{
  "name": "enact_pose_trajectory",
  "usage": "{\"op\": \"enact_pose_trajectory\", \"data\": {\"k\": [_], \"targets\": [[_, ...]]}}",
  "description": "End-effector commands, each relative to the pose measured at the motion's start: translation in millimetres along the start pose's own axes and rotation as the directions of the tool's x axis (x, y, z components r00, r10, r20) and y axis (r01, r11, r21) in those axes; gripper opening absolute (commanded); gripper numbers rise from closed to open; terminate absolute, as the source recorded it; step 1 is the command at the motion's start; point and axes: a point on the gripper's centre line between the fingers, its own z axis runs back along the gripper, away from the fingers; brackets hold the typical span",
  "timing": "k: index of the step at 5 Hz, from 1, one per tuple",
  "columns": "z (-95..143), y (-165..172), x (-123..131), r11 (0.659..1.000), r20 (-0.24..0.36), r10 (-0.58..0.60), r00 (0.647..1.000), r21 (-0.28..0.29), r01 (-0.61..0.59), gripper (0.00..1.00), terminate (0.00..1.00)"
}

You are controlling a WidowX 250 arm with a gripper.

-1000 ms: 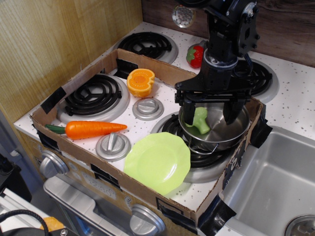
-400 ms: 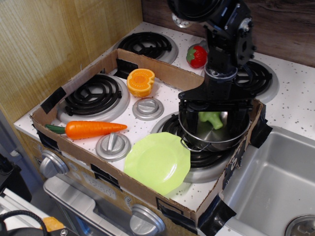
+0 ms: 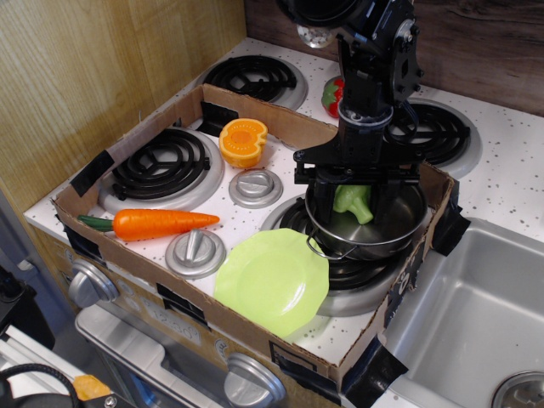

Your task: Take broccoli out of pan

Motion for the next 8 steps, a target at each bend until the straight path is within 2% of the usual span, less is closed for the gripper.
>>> {"op": "enact_pose_trajectory", "data": {"k": [1, 2, 3, 4, 5, 6, 8], "targets": [[50, 9, 1, 0.998, 0.079, 0.049, 0.996, 0.034, -0.052, 0.0, 0.0], [77, 19, -1, 0.996, 0.055, 0.066, 0.996, 0.057, -0.069, 0.0, 0.0], [98, 42, 6, 0.994, 0.068, 0.043, 0.997, 0.1, -0.05, 0.0, 0.0], [87, 81, 33, 0.993, 0.096, -0.047, 0.994, 0.109, 0.037, 0.0, 0.0], [81, 101, 45, 0.991, 0.126, -0.06, 0.99, 0.126, 0.044, 0.0, 0.0], [66, 106, 43, 0.995, 0.144, -0.029, 0.989, 0.098, 0.014, 0.0, 0.0], [35, 86, 39, 0.999, 0.098, 0.029, 0.995, 0.02, -0.031, 0.0, 0.0]]}}
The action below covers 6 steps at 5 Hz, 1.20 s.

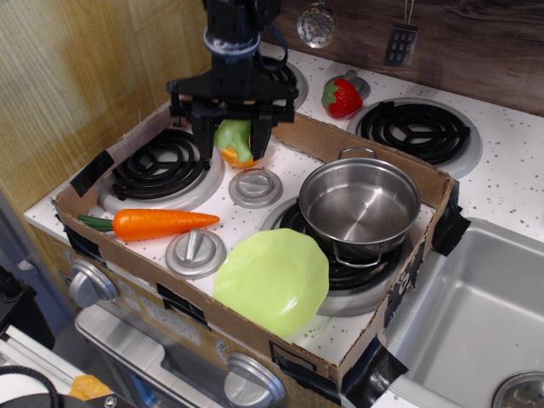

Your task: Take broccoli out of pan

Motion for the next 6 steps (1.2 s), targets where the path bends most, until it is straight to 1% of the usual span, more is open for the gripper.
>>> {"op": "enact_pose_trajectory", "data": {"k": [1, 3, 4, 5, 6], "targets": [[-21, -24, -3, 0.996, 0.001, 0.044, 0.999, -0.08, -0.044, 0.0, 0.0], [-41, -24, -30, 0.984, 0.024, 0.145, 0.989, -0.104, -0.142, 0.0, 0.0], [-37, -22, -34, 0.986, 0.035, 0.124, 0.992, -0.116, -0.119, 1.0, 0.0], [-21, -16, -19, 0.995, 0.086, 0.023, 0.996, -0.095, -0.014, 1.0, 0.0], [10, -20, -6, 1.0, 0.122, -0.01, 0.992, -0.017, 0.013, 1.0, 0.0]]}}
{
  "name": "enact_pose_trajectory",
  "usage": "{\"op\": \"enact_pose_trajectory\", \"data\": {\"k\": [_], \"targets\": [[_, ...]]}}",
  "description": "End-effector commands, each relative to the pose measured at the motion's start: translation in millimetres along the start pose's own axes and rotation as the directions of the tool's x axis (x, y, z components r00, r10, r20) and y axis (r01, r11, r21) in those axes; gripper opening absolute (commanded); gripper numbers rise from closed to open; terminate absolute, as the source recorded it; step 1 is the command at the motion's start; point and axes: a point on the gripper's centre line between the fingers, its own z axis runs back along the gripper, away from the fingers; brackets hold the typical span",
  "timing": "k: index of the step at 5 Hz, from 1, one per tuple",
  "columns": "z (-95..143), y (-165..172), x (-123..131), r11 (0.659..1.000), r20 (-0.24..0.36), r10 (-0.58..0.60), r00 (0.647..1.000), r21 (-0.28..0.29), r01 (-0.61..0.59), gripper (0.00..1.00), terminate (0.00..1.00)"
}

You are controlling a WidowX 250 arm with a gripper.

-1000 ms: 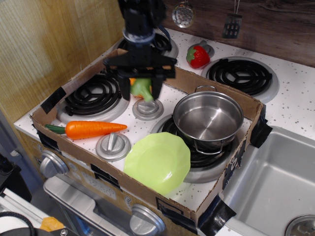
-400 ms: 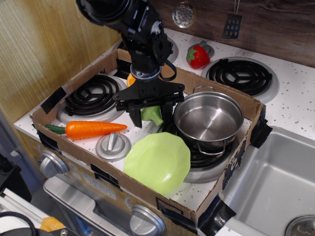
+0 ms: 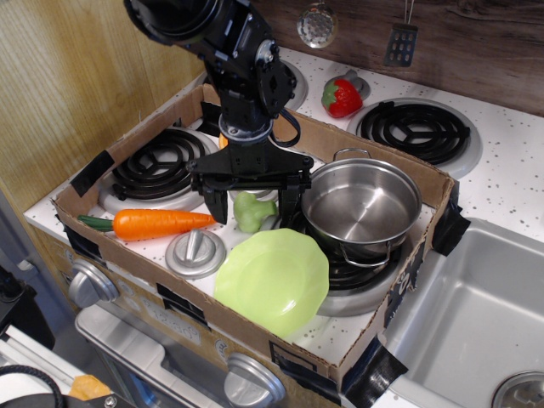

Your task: Take broccoli out of pan

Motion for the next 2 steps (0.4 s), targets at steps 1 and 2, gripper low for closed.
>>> {"op": "enact_pose_trajectory", "data": {"k": [1, 2], "targets": [[89, -11, 43, 0.99, 0.113, -0.065, 0.991, 0.129, 0.05, 1.0, 0.0], [119, -6, 55, 0.982, 0.094, -0.112, 0.989, 0.162, 0.096, 1.0, 1.0]]}}
